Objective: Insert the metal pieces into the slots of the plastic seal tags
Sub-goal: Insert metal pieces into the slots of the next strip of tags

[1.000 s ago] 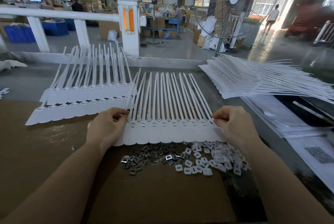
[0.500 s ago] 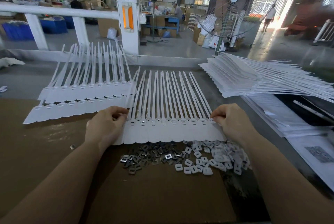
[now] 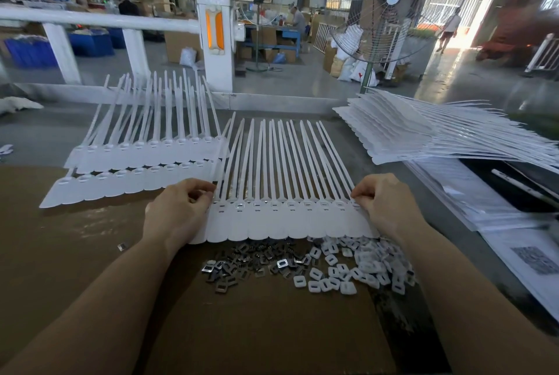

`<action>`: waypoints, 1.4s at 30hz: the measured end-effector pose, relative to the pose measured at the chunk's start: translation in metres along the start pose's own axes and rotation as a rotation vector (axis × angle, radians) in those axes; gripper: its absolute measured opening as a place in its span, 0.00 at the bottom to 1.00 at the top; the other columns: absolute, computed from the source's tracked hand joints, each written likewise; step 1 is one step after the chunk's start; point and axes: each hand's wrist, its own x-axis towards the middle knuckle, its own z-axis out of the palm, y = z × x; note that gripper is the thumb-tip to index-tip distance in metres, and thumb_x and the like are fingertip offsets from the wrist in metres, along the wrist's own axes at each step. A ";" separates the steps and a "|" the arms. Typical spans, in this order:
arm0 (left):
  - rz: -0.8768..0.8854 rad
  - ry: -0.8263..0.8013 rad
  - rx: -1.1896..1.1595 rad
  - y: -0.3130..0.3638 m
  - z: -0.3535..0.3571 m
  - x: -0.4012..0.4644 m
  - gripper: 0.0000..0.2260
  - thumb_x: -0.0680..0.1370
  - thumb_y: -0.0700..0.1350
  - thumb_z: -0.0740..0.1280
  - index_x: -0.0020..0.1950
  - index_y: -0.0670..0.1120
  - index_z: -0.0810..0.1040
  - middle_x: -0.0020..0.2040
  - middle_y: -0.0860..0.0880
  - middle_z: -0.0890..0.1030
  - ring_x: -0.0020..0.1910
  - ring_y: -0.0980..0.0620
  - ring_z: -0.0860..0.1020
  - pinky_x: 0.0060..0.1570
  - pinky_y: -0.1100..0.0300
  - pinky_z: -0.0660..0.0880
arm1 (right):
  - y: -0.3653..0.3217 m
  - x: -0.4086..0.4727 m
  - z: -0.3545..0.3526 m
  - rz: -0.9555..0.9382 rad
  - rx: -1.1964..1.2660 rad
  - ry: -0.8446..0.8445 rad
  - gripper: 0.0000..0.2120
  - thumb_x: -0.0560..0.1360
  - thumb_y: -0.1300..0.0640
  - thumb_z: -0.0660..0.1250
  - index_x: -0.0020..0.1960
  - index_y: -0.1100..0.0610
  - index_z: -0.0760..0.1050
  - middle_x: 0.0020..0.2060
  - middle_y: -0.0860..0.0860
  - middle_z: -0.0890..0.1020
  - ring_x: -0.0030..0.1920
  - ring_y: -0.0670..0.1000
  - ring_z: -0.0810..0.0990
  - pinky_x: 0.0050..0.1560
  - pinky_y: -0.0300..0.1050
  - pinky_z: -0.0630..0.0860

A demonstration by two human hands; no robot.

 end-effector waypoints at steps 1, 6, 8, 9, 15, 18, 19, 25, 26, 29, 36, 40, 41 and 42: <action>-0.002 0.001 -0.001 0.000 0.000 0.000 0.04 0.77 0.49 0.66 0.46 0.60 0.76 0.39 0.62 0.74 0.44 0.52 0.75 0.58 0.46 0.72 | 0.000 0.000 0.000 -0.003 -0.008 0.003 0.05 0.75 0.63 0.66 0.46 0.57 0.80 0.46 0.52 0.82 0.46 0.50 0.78 0.52 0.46 0.74; -0.010 -0.003 -0.004 0.001 0.000 -0.001 0.04 0.77 0.49 0.65 0.47 0.60 0.77 0.39 0.62 0.73 0.44 0.52 0.75 0.58 0.45 0.72 | 0.001 0.004 -0.003 0.006 -0.010 -0.074 0.05 0.76 0.62 0.64 0.45 0.57 0.79 0.51 0.53 0.79 0.47 0.50 0.76 0.52 0.45 0.72; -0.011 -0.004 -0.002 0.001 -0.001 -0.001 0.04 0.77 0.49 0.65 0.46 0.60 0.77 0.39 0.62 0.74 0.44 0.52 0.75 0.58 0.45 0.72 | 0.002 0.005 -0.004 -0.003 -0.014 -0.089 0.06 0.76 0.62 0.64 0.46 0.57 0.80 0.52 0.54 0.78 0.48 0.50 0.75 0.52 0.44 0.72; -0.013 -0.003 -0.004 0.001 -0.001 -0.001 0.05 0.77 0.49 0.65 0.46 0.60 0.77 0.39 0.62 0.74 0.44 0.52 0.75 0.58 0.45 0.72 | 0.002 0.004 -0.003 -0.008 -0.019 -0.083 0.06 0.76 0.62 0.64 0.46 0.57 0.80 0.52 0.53 0.78 0.46 0.49 0.75 0.51 0.43 0.71; -0.019 -0.003 -0.018 0.001 -0.001 -0.001 0.05 0.77 0.49 0.65 0.46 0.60 0.77 0.38 0.62 0.74 0.41 0.56 0.74 0.59 0.45 0.71 | 0.001 -0.001 0.002 -0.021 -0.019 0.011 0.06 0.75 0.63 0.66 0.47 0.57 0.81 0.46 0.53 0.82 0.46 0.51 0.79 0.51 0.44 0.75; -0.018 -0.002 -0.019 0.001 -0.001 -0.001 0.05 0.77 0.49 0.65 0.46 0.60 0.77 0.38 0.63 0.73 0.42 0.54 0.74 0.59 0.45 0.71 | 0.001 -0.002 0.003 -0.035 -0.040 0.021 0.07 0.75 0.63 0.65 0.48 0.57 0.82 0.46 0.53 0.83 0.47 0.53 0.80 0.53 0.47 0.76; -0.019 -0.001 -0.021 0.002 -0.001 -0.001 0.05 0.77 0.49 0.65 0.46 0.60 0.77 0.38 0.63 0.74 0.42 0.54 0.74 0.59 0.45 0.71 | 0.000 -0.003 0.003 -0.039 -0.042 0.020 0.07 0.75 0.63 0.65 0.48 0.57 0.82 0.46 0.53 0.83 0.47 0.52 0.80 0.53 0.47 0.76; -0.022 0.000 -0.027 0.001 -0.001 -0.001 0.05 0.77 0.49 0.66 0.46 0.60 0.77 0.38 0.62 0.75 0.42 0.54 0.74 0.59 0.46 0.71 | 0.002 -0.004 0.000 -0.024 0.027 0.023 0.06 0.74 0.64 0.67 0.46 0.57 0.82 0.45 0.51 0.83 0.44 0.49 0.79 0.52 0.42 0.74; -0.022 0.002 -0.027 0.000 -0.001 -0.001 0.05 0.77 0.49 0.66 0.46 0.60 0.77 0.38 0.62 0.75 0.42 0.54 0.74 0.59 0.46 0.71 | 0.003 -0.004 0.000 -0.002 0.062 0.023 0.06 0.74 0.65 0.67 0.45 0.57 0.82 0.45 0.52 0.83 0.44 0.48 0.78 0.52 0.41 0.73; -0.020 -0.002 -0.022 0.000 -0.001 -0.001 0.05 0.77 0.49 0.66 0.46 0.60 0.77 0.38 0.62 0.75 0.43 0.54 0.75 0.59 0.46 0.71 | 0.005 -0.003 -0.001 0.046 0.133 -0.007 0.06 0.74 0.64 0.66 0.45 0.56 0.81 0.48 0.53 0.81 0.47 0.50 0.79 0.53 0.41 0.73; -0.017 -0.003 -0.010 0.000 0.000 0.000 0.04 0.77 0.49 0.66 0.48 0.58 0.78 0.39 0.62 0.74 0.44 0.53 0.75 0.58 0.47 0.72 | 0.002 -0.004 -0.001 0.016 0.000 -0.010 0.08 0.76 0.63 0.64 0.47 0.56 0.81 0.47 0.52 0.82 0.44 0.49 0.78 0.52 0.45 0.75; -0.021 -0.006 -0.010 0.001 -0.001 0.000 0.05 0.77 0.49 0.66 0.46 0.60 0.77 0.38 0.62 0.74 0.43 0.54 0.75 0.57 0.47 0.72 | 0.000 -0.007 -0.001 -0.009 -0.044 -0.017 0.08 0.76 0.62 0.64 0.51 0.57 0.82 0.49 0.52 0.83 0.47 0.50 0.80 0.52 0.41 0.73; -0.022 -0.005 -0.008 0.002 -0.001 0.000 0.05 0.77 0.49 0.66 0.46 0.60 0.77 0.38 0.62 0.74 0.42 0.54 0.75 0.57 0.47 0.72 | -0.001 -0.007 -0.001 -0.010 -0.048 -0.019 0.08 0.77 0.62 0.64 0.51 0.57 0.82 0.49 0.52 0.83 0.47 0.50 0.80 0.53 0.41 0.73; -0.024 -0.004 -0.006 0.002 -0.001 -0.001 0.05 0.77 0.49 0.66 0.46 0.60 0.77 0.38 0.62 0.74 0.42 0.54 0.75 0.58 0.47 0.72 | -0.002 -0.008 -0.002 -0.011 -0.056 -0.020 0.09 0.77 0.62 0.64 0.52 0.56 0.82 0.49 0.52 0.83 0.48 0.50 0.80 0.53 0.41 0.74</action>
